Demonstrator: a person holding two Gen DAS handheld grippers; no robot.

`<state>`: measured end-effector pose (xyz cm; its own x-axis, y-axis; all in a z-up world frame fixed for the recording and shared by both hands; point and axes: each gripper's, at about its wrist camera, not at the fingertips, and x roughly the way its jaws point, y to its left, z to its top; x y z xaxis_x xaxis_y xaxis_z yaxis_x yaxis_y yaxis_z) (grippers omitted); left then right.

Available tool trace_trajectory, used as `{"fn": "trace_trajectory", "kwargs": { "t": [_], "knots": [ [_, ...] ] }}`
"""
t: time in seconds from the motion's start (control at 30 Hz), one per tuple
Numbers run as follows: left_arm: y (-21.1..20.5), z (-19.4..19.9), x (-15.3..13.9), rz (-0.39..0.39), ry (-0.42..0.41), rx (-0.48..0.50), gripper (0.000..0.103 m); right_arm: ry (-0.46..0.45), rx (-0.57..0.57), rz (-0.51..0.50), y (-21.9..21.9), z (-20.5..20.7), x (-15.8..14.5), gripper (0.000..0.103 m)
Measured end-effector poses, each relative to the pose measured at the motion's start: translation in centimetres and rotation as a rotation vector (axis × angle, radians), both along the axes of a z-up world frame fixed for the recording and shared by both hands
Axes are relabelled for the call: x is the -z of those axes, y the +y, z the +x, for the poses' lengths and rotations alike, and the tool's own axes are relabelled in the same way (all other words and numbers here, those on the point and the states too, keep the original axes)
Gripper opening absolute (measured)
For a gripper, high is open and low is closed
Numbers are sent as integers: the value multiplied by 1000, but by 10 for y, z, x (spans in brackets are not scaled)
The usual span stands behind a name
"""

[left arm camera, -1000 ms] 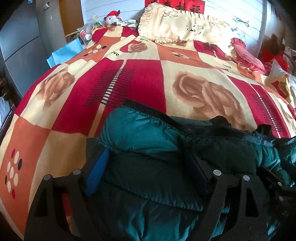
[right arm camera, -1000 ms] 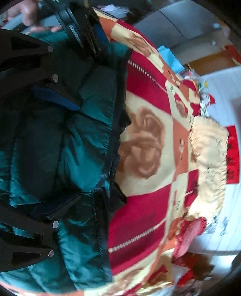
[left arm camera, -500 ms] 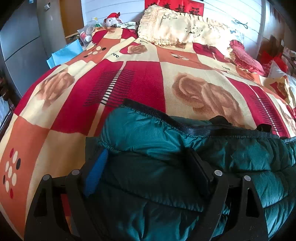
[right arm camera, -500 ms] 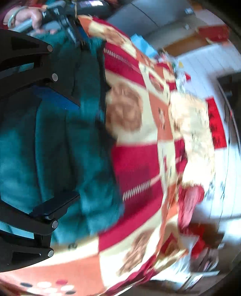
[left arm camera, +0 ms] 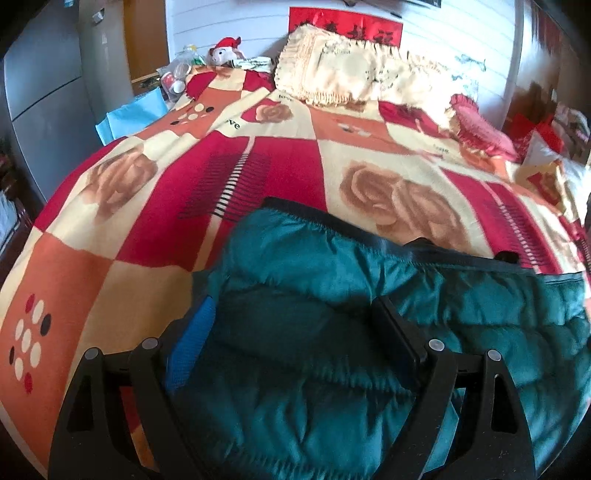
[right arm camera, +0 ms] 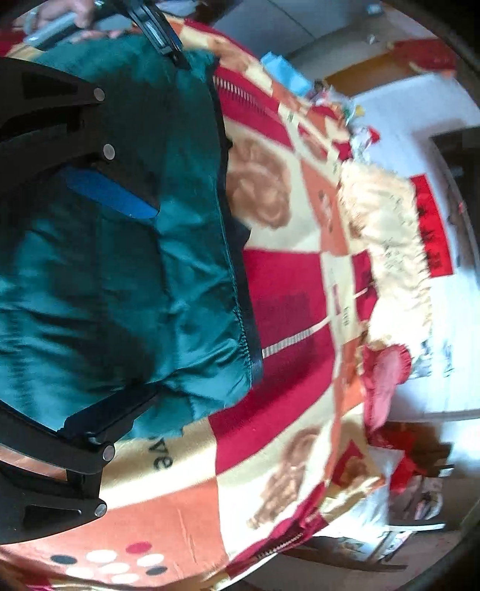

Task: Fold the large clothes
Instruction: 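Fold the held hem over the jacket body toward the collar with both tools, then open both tools and press the folded jacket bundle flat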

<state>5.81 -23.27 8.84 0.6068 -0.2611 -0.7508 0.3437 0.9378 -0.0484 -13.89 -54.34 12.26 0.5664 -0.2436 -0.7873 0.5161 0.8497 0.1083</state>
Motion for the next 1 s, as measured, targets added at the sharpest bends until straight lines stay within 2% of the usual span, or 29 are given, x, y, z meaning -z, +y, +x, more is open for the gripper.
{"fn": "trace_trajectory", "kwargs": {
  "t": [0.07, 0.17, 0.3, 0.5, 0.57, 0.63, 0.83, 1.0],
  "knots": [
    [12, -10, -9, -38, 6, 9, 86, -19, -18, -1, 11, -18, -10, 90],
    [24, -29, -17, -50, -11, 24, 86, -24, -33, -5, 25, -43, -15, 90],
    [40, -56, -17, -44, -26, 51, 86, -18, -25, 32, 33, -64, -3, 90],
    [43, -76, 4, 9, -1, 81, 86, 29, 12, 30, 35, -62, 25, 91],
    [43, -77, 12, 13, 6, 79, 86, 52, 29, 40, 33, -54, 35, 98],
    [44, -78, 14, 6, 15, 73, 86, 61, 38, 52, 29, -50, 40, 100],
    [49, -80, 10, 3, 33, 74, 86, 22, 20, 65, 32, -70, 21, 99],
    [57, -83, 8, -32, 63, 61, 86, -18, 25, 124, 29, -92, 14, 99]
  ]
}}
